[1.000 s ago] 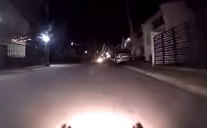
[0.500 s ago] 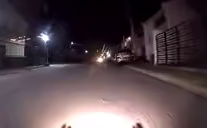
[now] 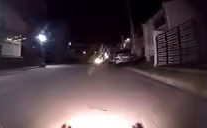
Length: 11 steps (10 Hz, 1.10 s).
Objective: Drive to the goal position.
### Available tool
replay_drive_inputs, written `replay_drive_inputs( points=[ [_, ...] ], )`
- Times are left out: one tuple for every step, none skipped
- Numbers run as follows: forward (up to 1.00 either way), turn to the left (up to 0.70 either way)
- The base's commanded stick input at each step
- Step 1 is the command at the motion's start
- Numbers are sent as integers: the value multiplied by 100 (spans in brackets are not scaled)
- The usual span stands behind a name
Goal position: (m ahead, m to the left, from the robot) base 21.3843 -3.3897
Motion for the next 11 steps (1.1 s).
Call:
replay_drive_inputs(
  points=[
    [60,-15],
    [60,-1],
    [60,0],
    [60,0],
    [60,0],
    [60,0],
    [60,0],
    [60,0],
    [60,0],
    [60,0],
    [60,0]
  ],
)
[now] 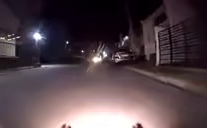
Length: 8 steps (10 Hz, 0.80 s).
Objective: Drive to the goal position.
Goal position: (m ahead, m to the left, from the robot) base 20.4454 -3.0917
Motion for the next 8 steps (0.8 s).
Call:
replay_drive_inputs(
  points=[
    [60,0],
    [60,0],
    [60,0],
    [60,-2],
    [60,-7],
    [60,-13],
    [60,-15],
    [60,-15]
  ],
)
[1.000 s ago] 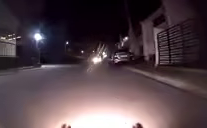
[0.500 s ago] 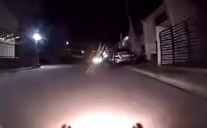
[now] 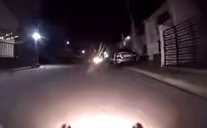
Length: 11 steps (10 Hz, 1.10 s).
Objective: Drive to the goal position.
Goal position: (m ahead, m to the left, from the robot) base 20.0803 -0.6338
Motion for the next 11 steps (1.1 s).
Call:
replay_drive_inputs(
  points=[
    [60,-15],
    [60,-15],
    [60,-15],
    [60,-15],
    [60,-15],
    [60,-15],
    [60,-15],
    [60,-2],
    [60,0],
    [60,0],
    [60,0]
  ],
)
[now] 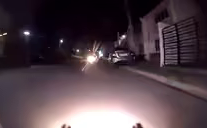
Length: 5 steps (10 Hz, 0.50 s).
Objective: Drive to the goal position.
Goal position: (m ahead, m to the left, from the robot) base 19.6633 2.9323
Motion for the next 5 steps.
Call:
replay_drive_inputs(
  points=[
    [60,0],
    [60,0],
    [60,0],
    [60,0],
    [60,0]
  ],
)
